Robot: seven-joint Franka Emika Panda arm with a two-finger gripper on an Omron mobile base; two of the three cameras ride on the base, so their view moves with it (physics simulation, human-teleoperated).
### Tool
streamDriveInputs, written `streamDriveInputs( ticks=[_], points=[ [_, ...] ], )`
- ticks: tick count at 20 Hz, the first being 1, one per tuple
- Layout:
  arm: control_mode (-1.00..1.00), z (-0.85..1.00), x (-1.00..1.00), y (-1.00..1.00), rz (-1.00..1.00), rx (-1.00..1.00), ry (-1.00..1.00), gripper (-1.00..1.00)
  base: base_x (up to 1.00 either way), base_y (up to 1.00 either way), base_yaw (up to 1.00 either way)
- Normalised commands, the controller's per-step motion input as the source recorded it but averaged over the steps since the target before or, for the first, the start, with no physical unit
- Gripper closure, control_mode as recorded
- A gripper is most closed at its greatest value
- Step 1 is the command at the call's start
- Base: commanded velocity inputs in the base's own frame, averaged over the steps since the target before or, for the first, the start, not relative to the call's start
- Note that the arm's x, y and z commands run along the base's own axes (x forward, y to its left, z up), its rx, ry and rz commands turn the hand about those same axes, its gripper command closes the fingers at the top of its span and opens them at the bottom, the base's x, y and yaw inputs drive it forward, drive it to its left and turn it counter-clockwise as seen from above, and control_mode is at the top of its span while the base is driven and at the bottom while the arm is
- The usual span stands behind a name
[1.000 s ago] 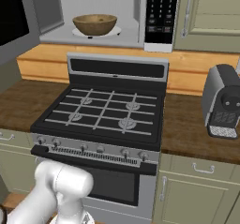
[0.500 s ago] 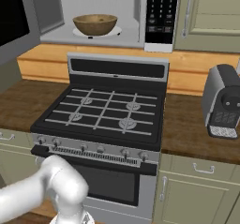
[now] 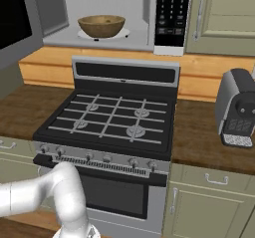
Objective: Pick the potato from the sink and place it in the bowl. Then pick the bowl and place it in the microwave. Then close the microwave door and press the start button.
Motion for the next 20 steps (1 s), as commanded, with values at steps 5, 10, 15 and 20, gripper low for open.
streamDriveInputs(
  ticks=[5,10,15,20],
  points=[
    [-1.00,0.12,-0.24,-0.99,-0.23,0.03,-0.15,-1.00,0.00,0.00,0.00],
    [-1.00,0.00,-0.01,-1.00,0.00,0.04,-0.04,-1.00,0.00,0.00,0.00],
    [-1.00,-0.25,-0.11,-1.00,0.35,0.00,-0.04,-1.00,0.00,0.00,0.00],
    [-1.00,-0.47,0.10,-1.00,0.52,-0.07,0.00,-1.00,0.00,0.00,0.00]
  ],
)
